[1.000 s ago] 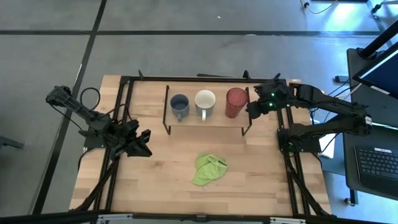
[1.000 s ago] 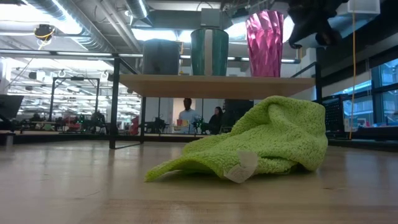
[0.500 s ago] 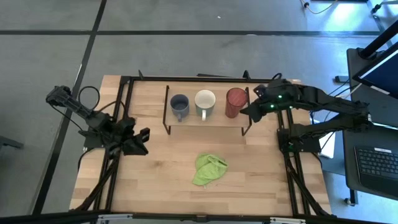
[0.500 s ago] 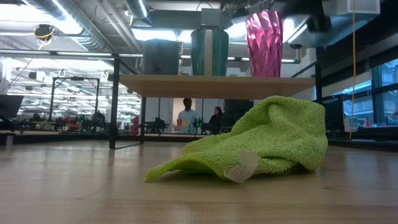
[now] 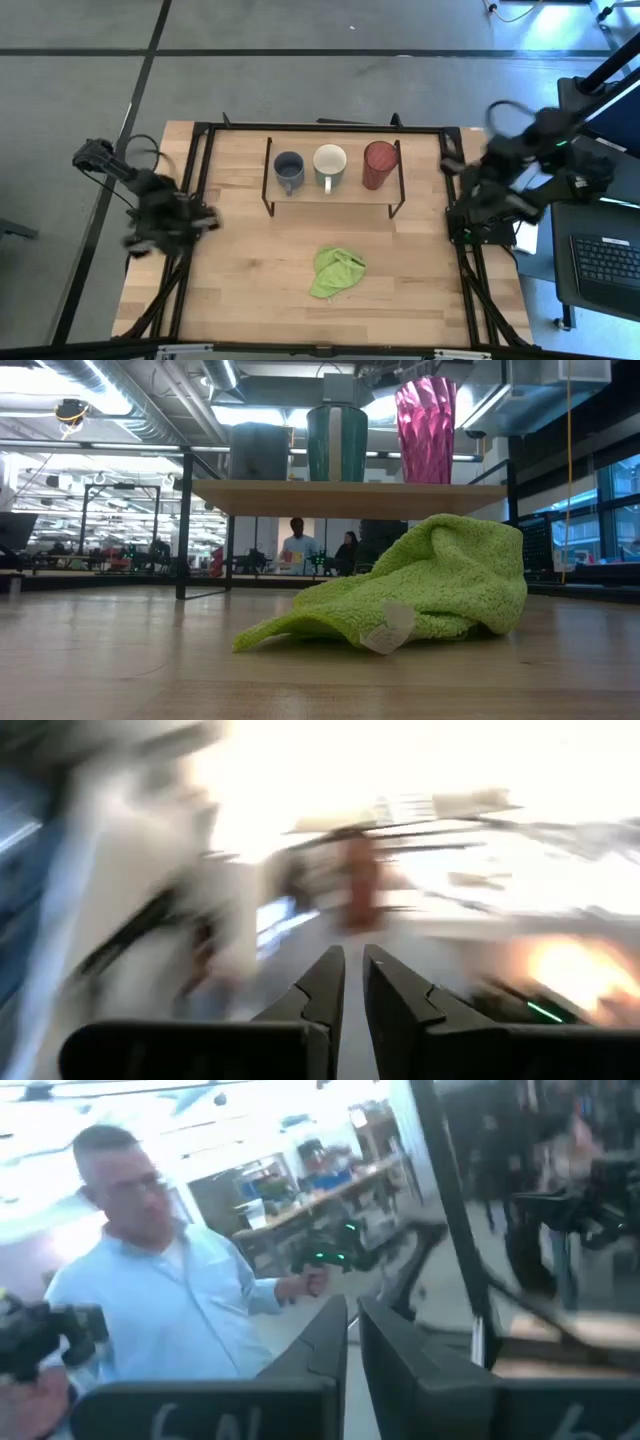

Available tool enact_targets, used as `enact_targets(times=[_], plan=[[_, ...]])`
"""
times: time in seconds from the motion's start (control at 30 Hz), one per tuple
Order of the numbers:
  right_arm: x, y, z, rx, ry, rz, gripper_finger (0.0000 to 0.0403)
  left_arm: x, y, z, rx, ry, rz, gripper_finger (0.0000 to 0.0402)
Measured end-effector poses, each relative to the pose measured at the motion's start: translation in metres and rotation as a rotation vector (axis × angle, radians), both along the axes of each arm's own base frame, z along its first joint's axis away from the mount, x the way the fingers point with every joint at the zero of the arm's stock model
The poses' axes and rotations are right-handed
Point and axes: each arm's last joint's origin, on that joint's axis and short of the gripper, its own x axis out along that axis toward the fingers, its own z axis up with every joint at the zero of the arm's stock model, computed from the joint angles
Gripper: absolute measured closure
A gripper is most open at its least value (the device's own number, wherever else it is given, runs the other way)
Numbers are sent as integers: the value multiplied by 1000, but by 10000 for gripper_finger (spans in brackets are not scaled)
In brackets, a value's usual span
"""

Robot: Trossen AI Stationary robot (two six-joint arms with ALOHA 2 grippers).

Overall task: Stack small to large cups/mugs on shelf
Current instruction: Return to Home Position

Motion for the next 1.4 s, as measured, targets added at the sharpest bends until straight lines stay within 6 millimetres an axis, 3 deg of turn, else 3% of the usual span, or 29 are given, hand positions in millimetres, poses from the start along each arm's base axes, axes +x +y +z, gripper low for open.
enact_targets(times=[0.03,0.1,0.23,0.33,0.43,0.63,0.9,1.0,1.1,1.4], plan=[[-8,0,3,-27,-24,1,369,-7,2,5,39,-130,-57,366],[-26,-2,1,-75,-8,-35,369,-18,9,9,87,-219,-124,366],[-52,-5,-25,-144,64,-134,369,-25,24,0,93,16,-9,366],[-74,-6,-41,-151,-62,-149,369,-30,31,-8,180,0,77,366],[-93,-7,-65,-143,-182,-154,369,-47,40,-11,237,-92,120,366],[-111,-8,-123,-102,-358,-177,369,-67,50,-33,256,-159,215,366],[-116,-9,-184,-60,-501,-213,369,-52,53,-90,193,-107,320,367],[-105,-8,-200,-67,-495,-182,369,-43,54,-115,172,-96,351,367],[-98,-8,-211,-67,-481,-191,369,-45,54,-116,215,-168,360,367],[-67,-8,-268,-147,-403,-237,369,-38,55,-128,276,-23,304,367]])
